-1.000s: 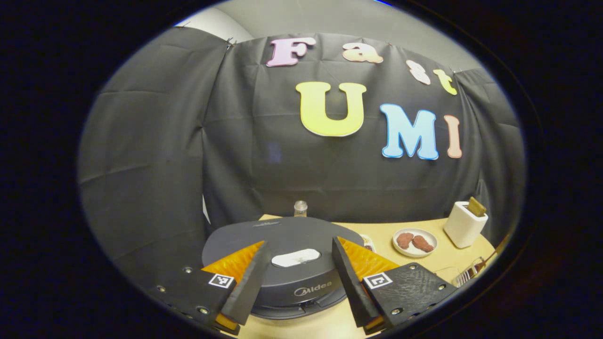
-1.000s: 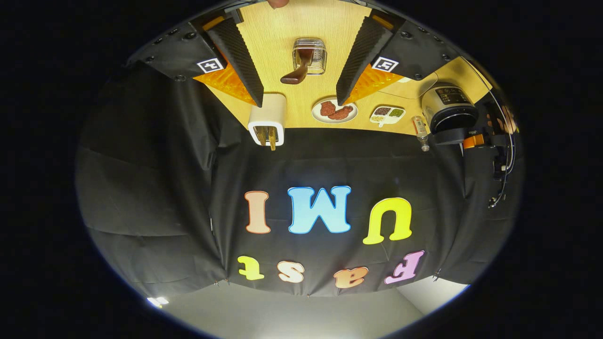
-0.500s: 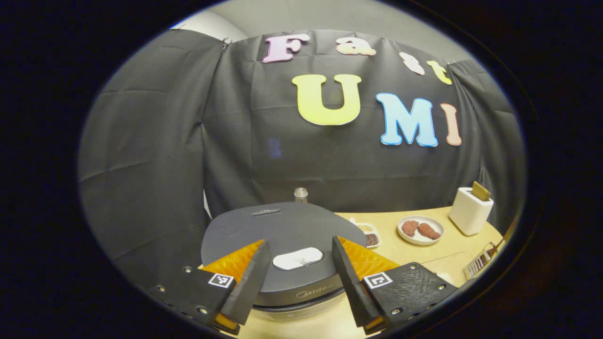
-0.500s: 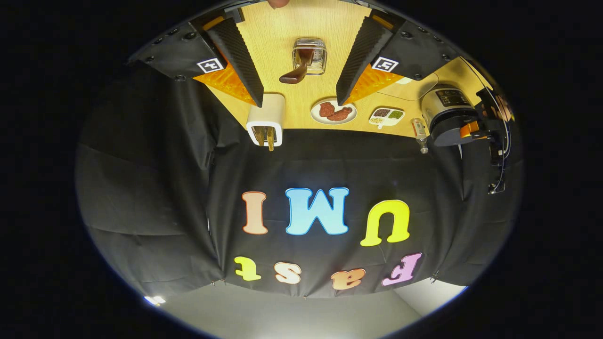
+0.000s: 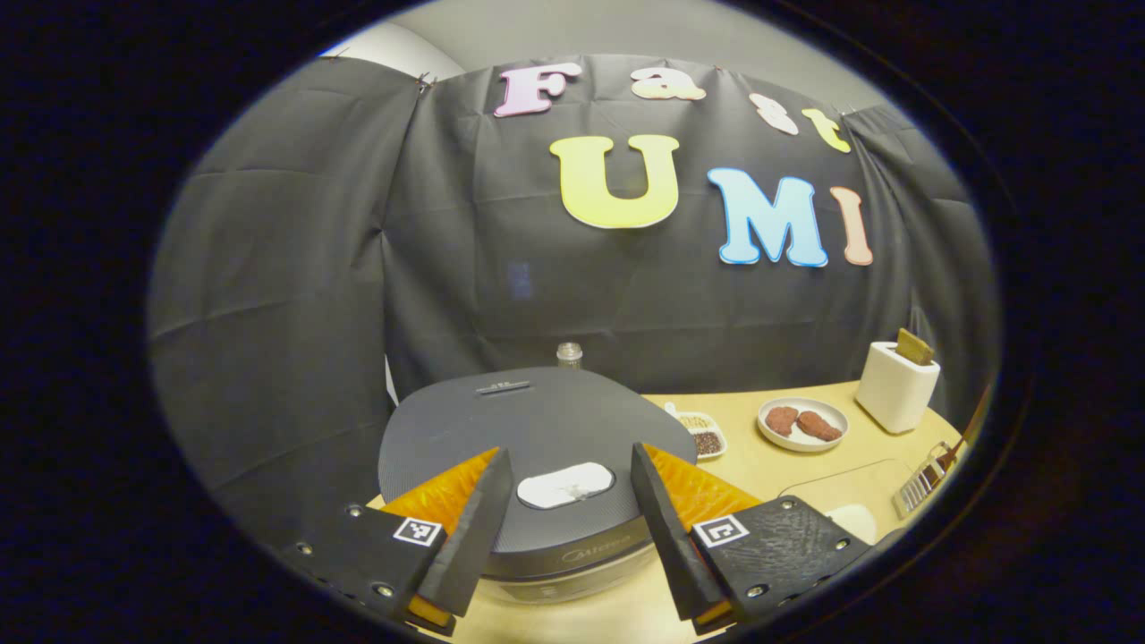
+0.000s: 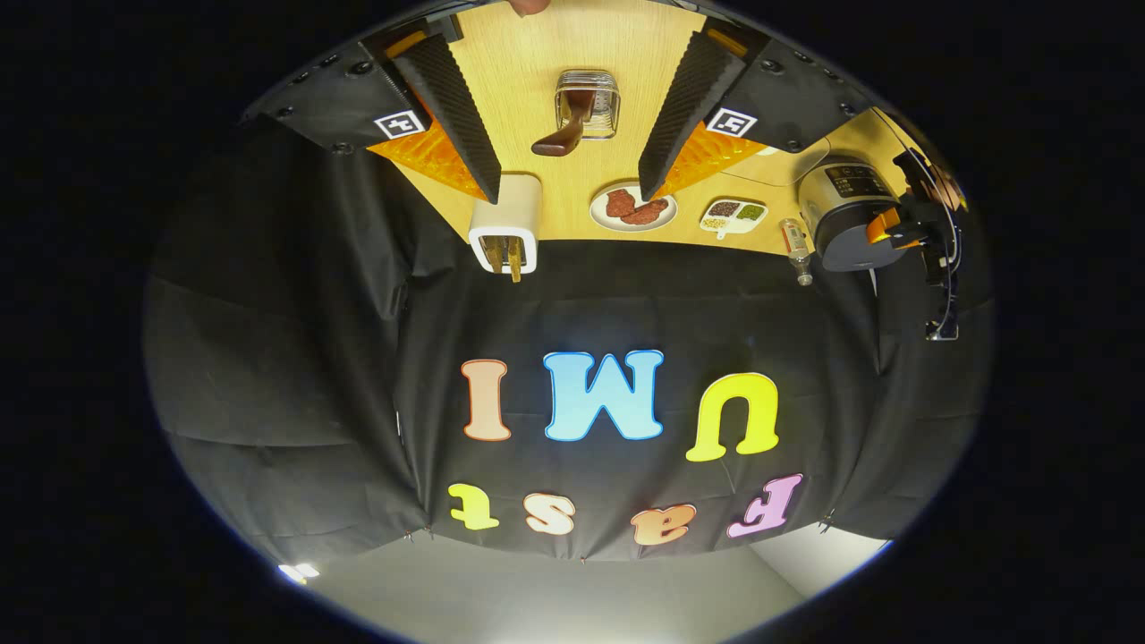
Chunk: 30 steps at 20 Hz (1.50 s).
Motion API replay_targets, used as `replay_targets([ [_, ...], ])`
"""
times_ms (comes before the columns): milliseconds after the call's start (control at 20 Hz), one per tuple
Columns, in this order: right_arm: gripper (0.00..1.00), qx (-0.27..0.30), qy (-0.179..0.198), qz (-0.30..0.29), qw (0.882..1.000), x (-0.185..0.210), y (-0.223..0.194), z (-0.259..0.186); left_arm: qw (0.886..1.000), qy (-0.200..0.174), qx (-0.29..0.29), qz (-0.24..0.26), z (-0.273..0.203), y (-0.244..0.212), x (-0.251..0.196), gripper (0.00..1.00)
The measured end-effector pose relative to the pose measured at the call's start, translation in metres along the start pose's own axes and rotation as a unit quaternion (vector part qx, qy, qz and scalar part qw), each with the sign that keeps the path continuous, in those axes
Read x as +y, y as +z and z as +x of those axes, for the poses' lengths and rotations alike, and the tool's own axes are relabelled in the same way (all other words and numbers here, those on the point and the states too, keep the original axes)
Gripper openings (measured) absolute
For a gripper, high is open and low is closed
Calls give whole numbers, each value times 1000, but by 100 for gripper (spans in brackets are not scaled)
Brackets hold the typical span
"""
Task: Close the left gripper, press the button to open the rice cooker; take a wooden spoon from the chopstick holder with the right hand, scoop a spoonful of rice and pour it into the rice cooker, then put the wooden spoon back into the chopstick holder.
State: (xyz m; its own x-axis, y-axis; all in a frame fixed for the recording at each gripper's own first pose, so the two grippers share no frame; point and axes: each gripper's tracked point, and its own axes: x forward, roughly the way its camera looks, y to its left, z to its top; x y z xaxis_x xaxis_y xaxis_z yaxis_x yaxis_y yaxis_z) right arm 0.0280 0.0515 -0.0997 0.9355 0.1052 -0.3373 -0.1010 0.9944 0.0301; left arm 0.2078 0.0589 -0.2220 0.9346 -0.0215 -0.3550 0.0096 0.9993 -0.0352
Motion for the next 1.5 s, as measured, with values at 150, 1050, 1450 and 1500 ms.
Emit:
replay_targets([
  [150, 98, -8, 9, 6, 1000, -2, 4, -4, 1000, 1, -8, 5, -9, 14, -2, 85],
  [1050, 98, -123, 86, 22, 988, -14, 45, -56, 984, -4, -180, -3, -282, 141, -109, 83],
  [1450, 98, -147, 64, 6, 987, 7, 62, -85, 979, -37, -202, 3, -317, 160, -91, 83],
  [1500, 98, -147, 62, 6, 987, 11, 63, -87, 979, -37, -201, 0, -320, 160, -85, 83],
])
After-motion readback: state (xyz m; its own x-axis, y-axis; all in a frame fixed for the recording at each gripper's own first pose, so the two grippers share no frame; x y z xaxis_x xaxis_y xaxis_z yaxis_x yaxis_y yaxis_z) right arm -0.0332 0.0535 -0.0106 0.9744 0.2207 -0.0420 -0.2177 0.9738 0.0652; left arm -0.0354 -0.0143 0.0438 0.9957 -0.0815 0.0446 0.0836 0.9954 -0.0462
